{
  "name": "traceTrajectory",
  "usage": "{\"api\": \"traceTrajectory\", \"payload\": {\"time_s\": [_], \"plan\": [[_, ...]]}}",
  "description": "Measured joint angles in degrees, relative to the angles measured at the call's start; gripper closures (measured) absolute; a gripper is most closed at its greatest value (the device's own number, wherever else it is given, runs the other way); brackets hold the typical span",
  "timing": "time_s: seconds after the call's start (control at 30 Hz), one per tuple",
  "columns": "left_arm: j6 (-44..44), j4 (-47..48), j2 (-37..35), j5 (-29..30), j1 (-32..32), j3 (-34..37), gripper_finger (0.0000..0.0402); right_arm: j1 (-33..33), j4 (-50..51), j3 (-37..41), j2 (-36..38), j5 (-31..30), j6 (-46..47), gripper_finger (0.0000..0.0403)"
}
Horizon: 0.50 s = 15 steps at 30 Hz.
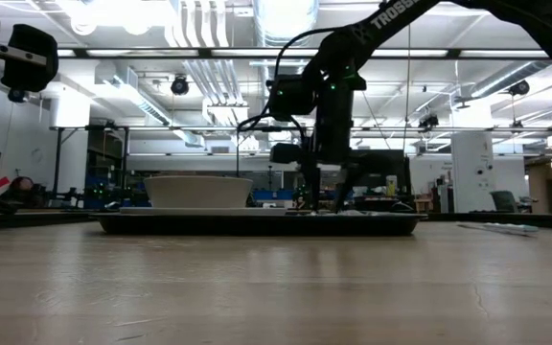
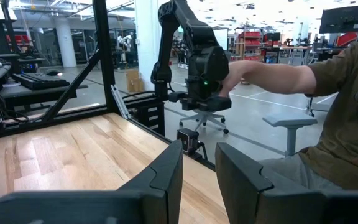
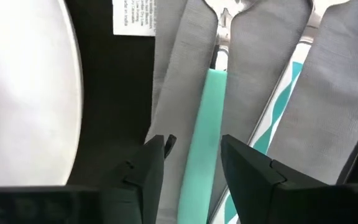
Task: Set up tray
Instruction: Put the white table knife to the right of the white fork on top of the gray napkin on the black tray
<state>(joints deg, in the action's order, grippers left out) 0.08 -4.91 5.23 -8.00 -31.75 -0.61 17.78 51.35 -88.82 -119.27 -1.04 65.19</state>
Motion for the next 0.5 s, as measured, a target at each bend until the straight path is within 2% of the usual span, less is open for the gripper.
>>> {"api": "traceTrajectory", "payload": {"time_s": [0.3,0.5], "plan": [[0.0,0.0,0.0,0.0,0.0,0.0,0.0324,-0.1,9.2,0.0,2.6,0.9,-1.0,0.0284],[0.0,0.0,0.0,0.0,0.0,0.0,0.0324,-0.6,9.9,0.0,4.5,5.4,-1.7,0.0293]]}}
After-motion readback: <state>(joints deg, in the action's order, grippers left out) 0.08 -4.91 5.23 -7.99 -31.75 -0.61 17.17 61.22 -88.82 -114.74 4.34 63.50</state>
